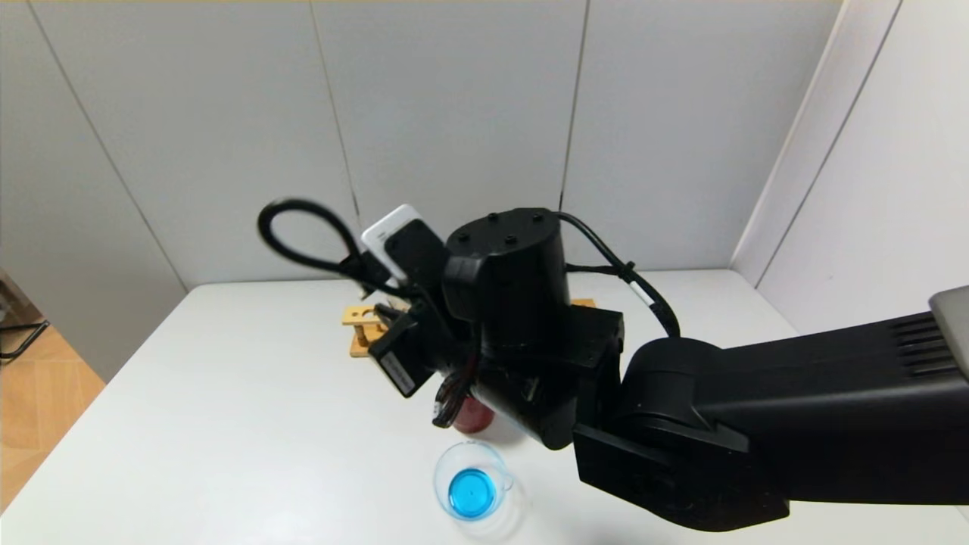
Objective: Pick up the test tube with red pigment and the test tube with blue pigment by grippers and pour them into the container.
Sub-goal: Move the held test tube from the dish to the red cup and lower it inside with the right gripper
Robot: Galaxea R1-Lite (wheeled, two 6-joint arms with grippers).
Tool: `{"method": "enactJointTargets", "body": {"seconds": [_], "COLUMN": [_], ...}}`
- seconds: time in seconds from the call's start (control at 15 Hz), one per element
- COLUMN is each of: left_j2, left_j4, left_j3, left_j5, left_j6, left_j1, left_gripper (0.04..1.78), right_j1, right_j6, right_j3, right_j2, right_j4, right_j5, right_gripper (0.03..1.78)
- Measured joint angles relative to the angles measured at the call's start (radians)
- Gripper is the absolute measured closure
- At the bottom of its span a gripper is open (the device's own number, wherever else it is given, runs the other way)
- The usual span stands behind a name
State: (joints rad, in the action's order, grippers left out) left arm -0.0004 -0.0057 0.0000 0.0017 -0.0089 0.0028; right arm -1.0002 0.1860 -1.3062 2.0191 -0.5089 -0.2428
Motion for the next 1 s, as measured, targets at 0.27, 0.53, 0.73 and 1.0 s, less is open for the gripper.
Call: {"method": "enactJointTargets", "body": {"seconds": [0.27,0.53,0.73,1.0], "left_j2": [0.000,0.000,0.000,0.000], "left_j4": [0.000,0.000,0.000,0.000], "left_j3": [0.000,0.000,0.000,0.000], "left_j5": [0.000,0.000,0.000,0.000], "left_j6": [0.000,0.000,0.000,0.000], "left_j1": [0.000,0.000,0.000,0.000], "left_gripper": [0.07,0.07,0.07,0.07], "right_j1": [0.039,0.093,0.120,0.151], "right_j6": [-0.201,-0.259,-0.295,-0.300], "right_j3": [0.120,0.221,0.249,0.209], "right_j2": [-0.015,-0.018,-0.003,0.059], "right_j4": [-0.344,-0.391,-0.391,-0.393], "right_j5": [-0.121,-0.133,-0.124,-0.103], "right_gripper": [1.45,1.45,1.45,1.45]}}
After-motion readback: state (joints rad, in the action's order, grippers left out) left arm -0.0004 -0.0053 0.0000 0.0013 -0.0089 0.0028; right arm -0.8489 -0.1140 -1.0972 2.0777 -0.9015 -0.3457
